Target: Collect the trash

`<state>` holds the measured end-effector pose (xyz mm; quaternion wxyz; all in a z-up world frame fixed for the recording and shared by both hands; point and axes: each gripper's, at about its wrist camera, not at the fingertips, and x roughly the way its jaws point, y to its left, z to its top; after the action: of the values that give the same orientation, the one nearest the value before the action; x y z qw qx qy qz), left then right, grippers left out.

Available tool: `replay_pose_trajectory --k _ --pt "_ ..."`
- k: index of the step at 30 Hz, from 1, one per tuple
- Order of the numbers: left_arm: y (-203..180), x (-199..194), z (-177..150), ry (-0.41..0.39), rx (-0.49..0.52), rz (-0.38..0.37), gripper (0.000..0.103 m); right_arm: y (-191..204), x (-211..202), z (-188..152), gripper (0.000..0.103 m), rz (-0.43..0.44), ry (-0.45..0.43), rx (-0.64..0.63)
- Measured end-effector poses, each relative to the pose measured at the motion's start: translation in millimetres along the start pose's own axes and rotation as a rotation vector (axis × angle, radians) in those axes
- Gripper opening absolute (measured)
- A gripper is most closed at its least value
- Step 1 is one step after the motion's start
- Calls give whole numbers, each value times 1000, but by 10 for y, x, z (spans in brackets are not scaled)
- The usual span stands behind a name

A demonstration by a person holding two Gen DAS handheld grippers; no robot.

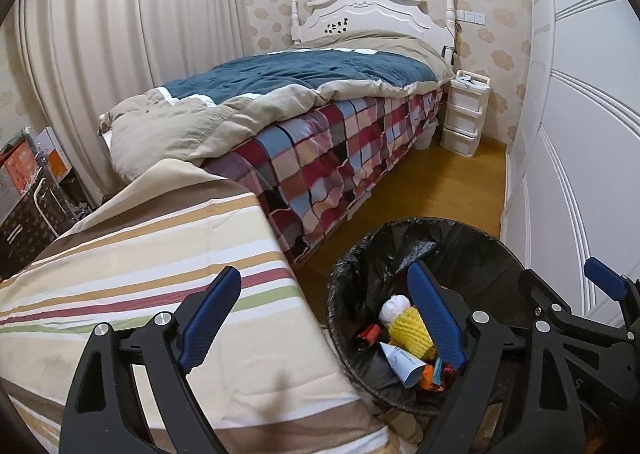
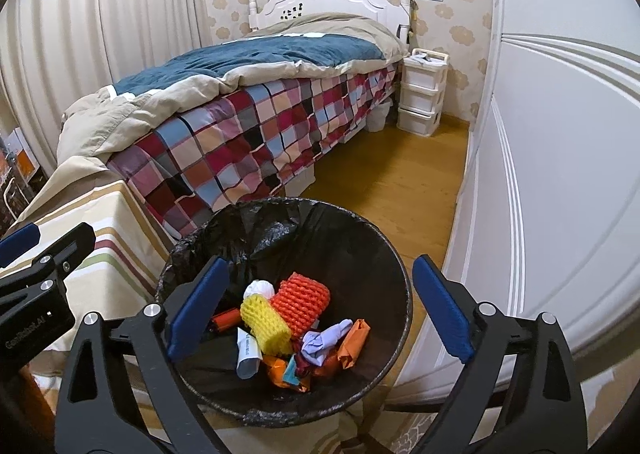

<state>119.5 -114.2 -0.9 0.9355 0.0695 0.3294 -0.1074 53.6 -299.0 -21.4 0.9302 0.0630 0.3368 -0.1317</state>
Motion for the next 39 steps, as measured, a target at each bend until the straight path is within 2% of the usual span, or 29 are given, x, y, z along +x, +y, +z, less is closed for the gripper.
replay_pose_trajectory --k 7,23,39 --pt "132 -207 -108 -9 -11 10 87 122 -236 -73 95 1 -21 -29" --pt "464 -733 -413 -15 -79 43 89 345 -878 -269 96 62 -58 -51" --pt "694 -1384 -630 -95 -120 89 90 512 -1492 -472 96 117 -124 -95"
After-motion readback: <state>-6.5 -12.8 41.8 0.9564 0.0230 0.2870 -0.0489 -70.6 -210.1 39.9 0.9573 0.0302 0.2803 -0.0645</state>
